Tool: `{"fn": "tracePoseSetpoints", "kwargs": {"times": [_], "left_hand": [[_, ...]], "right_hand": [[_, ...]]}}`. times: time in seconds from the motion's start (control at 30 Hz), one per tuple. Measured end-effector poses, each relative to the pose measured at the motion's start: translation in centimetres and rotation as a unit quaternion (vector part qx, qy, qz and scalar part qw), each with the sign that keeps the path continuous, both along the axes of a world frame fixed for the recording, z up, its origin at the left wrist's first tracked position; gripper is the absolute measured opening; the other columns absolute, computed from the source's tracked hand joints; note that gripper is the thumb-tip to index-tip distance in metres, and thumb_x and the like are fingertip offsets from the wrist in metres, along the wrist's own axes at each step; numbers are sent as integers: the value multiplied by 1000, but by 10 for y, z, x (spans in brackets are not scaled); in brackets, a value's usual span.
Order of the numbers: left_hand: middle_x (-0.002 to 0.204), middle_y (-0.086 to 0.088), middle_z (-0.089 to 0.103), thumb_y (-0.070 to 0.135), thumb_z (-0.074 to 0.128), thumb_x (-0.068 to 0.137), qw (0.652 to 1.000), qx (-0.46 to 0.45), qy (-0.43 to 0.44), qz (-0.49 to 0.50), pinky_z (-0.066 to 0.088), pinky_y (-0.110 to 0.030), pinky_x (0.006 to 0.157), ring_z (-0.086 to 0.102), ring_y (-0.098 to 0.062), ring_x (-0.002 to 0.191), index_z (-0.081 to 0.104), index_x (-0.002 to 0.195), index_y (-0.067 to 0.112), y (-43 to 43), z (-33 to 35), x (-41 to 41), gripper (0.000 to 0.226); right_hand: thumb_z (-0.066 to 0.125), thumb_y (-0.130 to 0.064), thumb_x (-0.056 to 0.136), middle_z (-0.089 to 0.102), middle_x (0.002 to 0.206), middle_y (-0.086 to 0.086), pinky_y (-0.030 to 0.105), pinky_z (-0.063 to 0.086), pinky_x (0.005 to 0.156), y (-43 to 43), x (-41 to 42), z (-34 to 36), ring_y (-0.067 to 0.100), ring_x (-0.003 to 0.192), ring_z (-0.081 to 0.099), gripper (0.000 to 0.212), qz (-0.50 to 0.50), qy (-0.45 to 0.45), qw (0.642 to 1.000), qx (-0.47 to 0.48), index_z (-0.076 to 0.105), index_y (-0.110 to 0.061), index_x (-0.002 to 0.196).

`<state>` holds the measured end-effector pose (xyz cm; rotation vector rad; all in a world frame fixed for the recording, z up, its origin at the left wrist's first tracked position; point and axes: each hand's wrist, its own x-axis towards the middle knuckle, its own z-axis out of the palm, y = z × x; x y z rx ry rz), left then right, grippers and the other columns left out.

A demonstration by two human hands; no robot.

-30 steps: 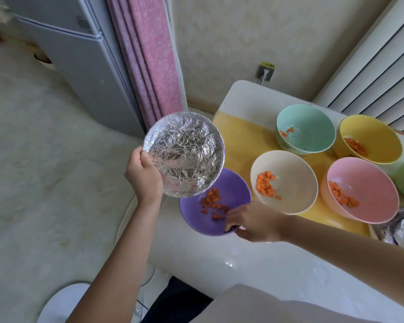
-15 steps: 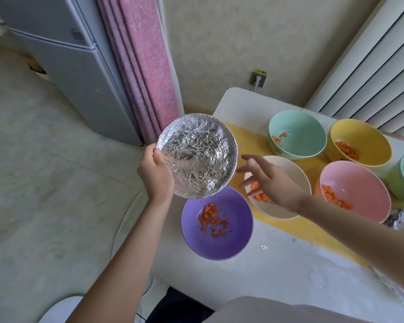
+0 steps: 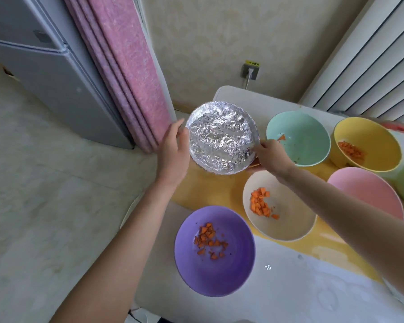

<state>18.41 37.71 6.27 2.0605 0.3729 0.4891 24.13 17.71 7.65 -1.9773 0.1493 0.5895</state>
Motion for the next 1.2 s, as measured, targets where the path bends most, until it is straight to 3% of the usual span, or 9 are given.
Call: {"fn": "tracePoseSetpoints", "kwargs": {"times": [0.17, 0.33, 0.47, 0.57, 0.67, 0.9, 1.03, 1.1, 1.2], "left_hand": [[121, -16, 55, 10, 49, 90, 978, 145, 83, -125, 37, -38, 99, 51, -33, 114, 54, 121, 2, 18, -56, -1, 33], [138, -11, 43, 7, 54, 88, 901, 257, 234, -259, 34, -43, 105, 39, -30, 129, 53, 127, 9, 17, -102, -19, 40], [124, -21, 55, 3, 74, 68, 869, 321, 232, -296, 46, -51, 94, 50, -41, 116, 63, 112, 4, 11, -115, -22, 45], [133, -22, 48, 4, 70, 73, 870, 320, 240, -288, 34, -47, 104, 43, -43, 123, 59, 119, 4, 8, -117, -23, 48], [133, -22, 49, 3, 70, 72, 874, 326, 226, -280, 34, -50, 104, 43, -45, 124, 59, 118, 4, 9, -125, -27, 47], [153, -11, 21, 13, 50, 92, 858, 342, 261, -282, 12, -37, 114, 16, -32, 141, 39, 139, 12, 8, -121, -28, 48], [152, -12, 22, 9, 48, 93, 850, 318, 297, -297, 21, -38, 113, 18, -27, 140, 40, 137, 9, 11, -112, -29, 45], [150, -14, 25, 7, 46, 93, 850, 284, 326, -301, 23, -36, 112, 23, -28, 139, 42, 135, 5, 12, -107, -31, 43], [137, -15, 42, 6, 46, 92, 871, 253, 335, -254, 33, -37, 103, 40, -31, 126, 48, 130, 5, 8, -92, -37, 38]], "right_hand": [[33, -3, 96, 61, 66, 17, 23, 52, 41, -2, 42, -18, 16, 41, 63, 26, -59, 25, 997, -31, 50, -1, 76], [35, -10, 93, 66, 58, 18, 34, 49, 56, 6, 69, -43, 35, 69, 69, 17, -67, 41, 992, -98, 41, -7, 77], [35, -11, 94, 63, 47, 10, 33, 50, 53, 14, 78, -54, 24, 50, 66, 21, -88, 53, 991, -85, 42, -7, 75], [30, -13, 96, 68, 70, 22, 41, 56, 66, 16, 80, -55, 28, 58, 69, 23, -105, 63, 990, -69, 46, 3, 93], [30, -12, 97, 67, 80, 25, 35, 56, 53, 14, 78, -54, 23, 45, 65, 23, -120, 78, 989, -44, 45, 5, 98], [34, -23, 100, 63, 95, 18, 35, 59, 56, 5, 61, -37, 25, 62, 65, 32, -97, 72, 991, -50, 50, 5, 101], [36, -26, 96, 68, 99, 4, 43, 52, 83, -19, 26, -20, 26, 88, 63, 29, -15, -100, 977, -186, 59, -10, 105], [39, -23, 97, 64, 105, 7, 41, 47, 86, -38, -4, -15, 27, 97, 57, 29, 19, -222, 952, -211, 56, -11, 117], [39, -24, 93, 59, 100, 11, 42, 43, 80, -73, -47, -19, 33, 93, 53, 29, 72, -390, 879, -265, 57, -8, 109]]}}
